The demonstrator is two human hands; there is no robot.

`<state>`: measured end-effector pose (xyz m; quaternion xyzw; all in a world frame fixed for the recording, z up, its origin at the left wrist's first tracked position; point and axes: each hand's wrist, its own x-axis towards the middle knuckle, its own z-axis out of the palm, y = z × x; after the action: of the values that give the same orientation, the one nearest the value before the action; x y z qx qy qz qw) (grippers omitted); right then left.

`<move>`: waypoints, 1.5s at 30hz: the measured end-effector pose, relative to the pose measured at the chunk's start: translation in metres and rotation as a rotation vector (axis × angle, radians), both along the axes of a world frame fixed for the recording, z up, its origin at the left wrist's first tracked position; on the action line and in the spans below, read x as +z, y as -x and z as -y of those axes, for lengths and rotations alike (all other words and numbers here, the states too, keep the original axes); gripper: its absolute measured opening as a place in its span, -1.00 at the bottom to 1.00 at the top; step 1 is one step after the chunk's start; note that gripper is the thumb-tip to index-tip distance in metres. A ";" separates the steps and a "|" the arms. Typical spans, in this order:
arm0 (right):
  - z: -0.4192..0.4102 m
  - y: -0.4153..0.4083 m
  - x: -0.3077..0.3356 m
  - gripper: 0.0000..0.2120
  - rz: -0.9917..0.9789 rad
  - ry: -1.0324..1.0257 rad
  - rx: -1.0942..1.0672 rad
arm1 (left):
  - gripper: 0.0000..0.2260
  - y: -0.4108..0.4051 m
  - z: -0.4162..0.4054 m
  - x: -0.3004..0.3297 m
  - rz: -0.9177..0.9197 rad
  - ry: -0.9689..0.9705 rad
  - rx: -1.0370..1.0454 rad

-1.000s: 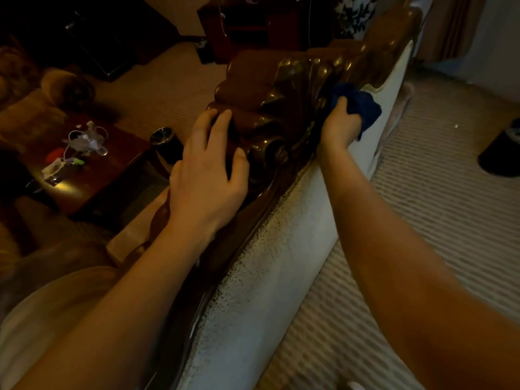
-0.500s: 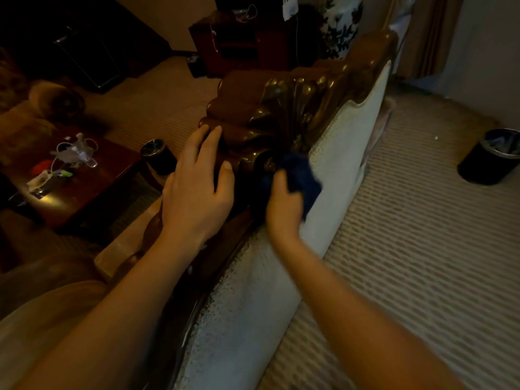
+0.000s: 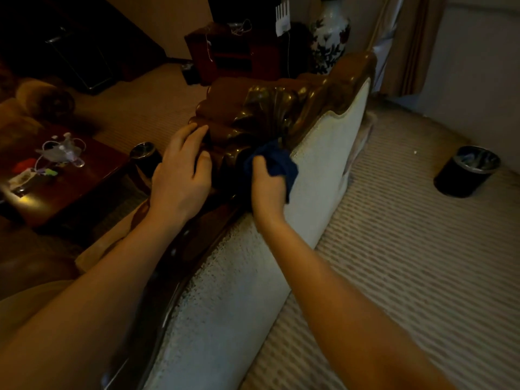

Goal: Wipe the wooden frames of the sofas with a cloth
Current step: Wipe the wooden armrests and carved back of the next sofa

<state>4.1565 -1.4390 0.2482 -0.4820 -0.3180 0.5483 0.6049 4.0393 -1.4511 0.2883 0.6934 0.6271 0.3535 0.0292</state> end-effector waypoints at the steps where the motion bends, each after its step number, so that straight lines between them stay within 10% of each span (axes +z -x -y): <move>1: 0.013 -0.001 0.003 -0.93 0.045 0.004 0.091 | -0.51 -0.001 0.002 0.000 0.007 0.001 -0.002; 8: 0.063 -0.019 0.025 -0.78 0.212 0.085 0.495 | -0.51 -0.010 0.032 0.006 -0.086 0.045 -0.052; 12: 0.071 -0.024 0.042 -0.65 0.098 -0.018 0.639 | -0.71 -0.013 0.093 0.020 0.344 0.369 -0.359; 16: 0.077 -0.006 0.062 -0.53 -0.047 -0.019 0.842 | -0.50 0.022 0.125 0.039 0.320 0.408 -0.387; 21: 0.088 0.023 0.091 -0.43 0.423 -0.078 1.305 | -0.71 0.085 0.151 0.055 0.491 0.393 -0.154; 28: 0.077 0.060 0.080 -0.59 0.873 -0.371 0.579 | -0.89 0.162 0.158 0.022 0.873 0.131 0.273; 31: 0.076 0.100 0.059 -0.71 1.049 -0.378 0.456 | -0.90 0.146 0.156 -0.017 0.455 0.233 -0.041; 34: 0.074 0.128 0.042 -0.71 1.307 -0.428 0.233 | -0.48 0.145 0.166 -0.045 -0.096 0.201 -0.301; 38: 0.070 0.132 0.034 -0.59 1.088 -0.499 0.021 | -0.44 0.148 0.169 -0.066 -0.450 0.013 -0.283; 45: 0.065 0.125 0.037 -0.53 1.022 -0.407 -0.072 | -0.53 0.138 0.060 -0.040 -0.038 0.160 -0.392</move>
<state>4.0316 -1.5037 0.2857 -0.5709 -0.6541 0.1509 0.4727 3.9016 -1.5111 0.2487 0.8040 0.5069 0.2772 0.1407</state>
